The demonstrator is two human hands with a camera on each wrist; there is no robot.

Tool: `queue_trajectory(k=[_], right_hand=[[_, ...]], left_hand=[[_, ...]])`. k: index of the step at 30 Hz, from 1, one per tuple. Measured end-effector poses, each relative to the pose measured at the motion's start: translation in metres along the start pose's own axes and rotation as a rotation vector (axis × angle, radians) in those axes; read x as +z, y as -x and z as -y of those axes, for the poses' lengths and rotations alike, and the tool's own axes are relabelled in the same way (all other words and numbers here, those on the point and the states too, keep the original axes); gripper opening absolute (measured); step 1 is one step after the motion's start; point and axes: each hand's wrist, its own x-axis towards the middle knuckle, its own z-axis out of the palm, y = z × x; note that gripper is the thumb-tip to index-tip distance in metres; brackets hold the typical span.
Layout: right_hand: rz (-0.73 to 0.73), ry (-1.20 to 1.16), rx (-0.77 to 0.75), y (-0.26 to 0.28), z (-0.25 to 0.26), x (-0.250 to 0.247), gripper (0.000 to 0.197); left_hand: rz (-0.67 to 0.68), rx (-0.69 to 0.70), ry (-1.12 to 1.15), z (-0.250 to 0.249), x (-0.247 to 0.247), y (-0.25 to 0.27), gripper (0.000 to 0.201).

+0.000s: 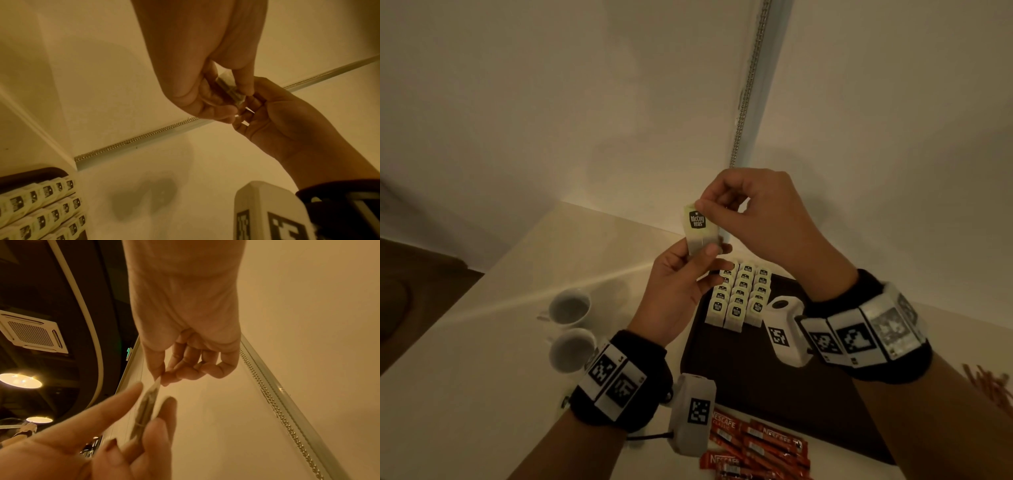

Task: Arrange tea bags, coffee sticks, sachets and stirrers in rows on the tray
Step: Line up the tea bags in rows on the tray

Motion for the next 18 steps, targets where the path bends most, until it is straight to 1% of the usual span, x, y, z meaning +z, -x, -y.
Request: queue_trajectory(k=[8, 13, 18], right_hand=[[0.005, -0.049, 0.011, 0.002, -0.002, -0.001, 0.008], [-0.02, -0.084, 0.007, 0.004, -0.005, -0.001, 0.008], [-0.045, -0.11, 0.021, 0.005, -0.011, 0.0, 0.006]], left_hand=[[-0.038, 0.024, -0.01, 0.001, -0.003, -0.001, 0.021], [-0.069, 0.05, -0.005, 0.0, -0.004, -0.003, 0.023], [-0.064, 0.054, -0.054, 0.001, -0.004, -0.005, 0.029]])
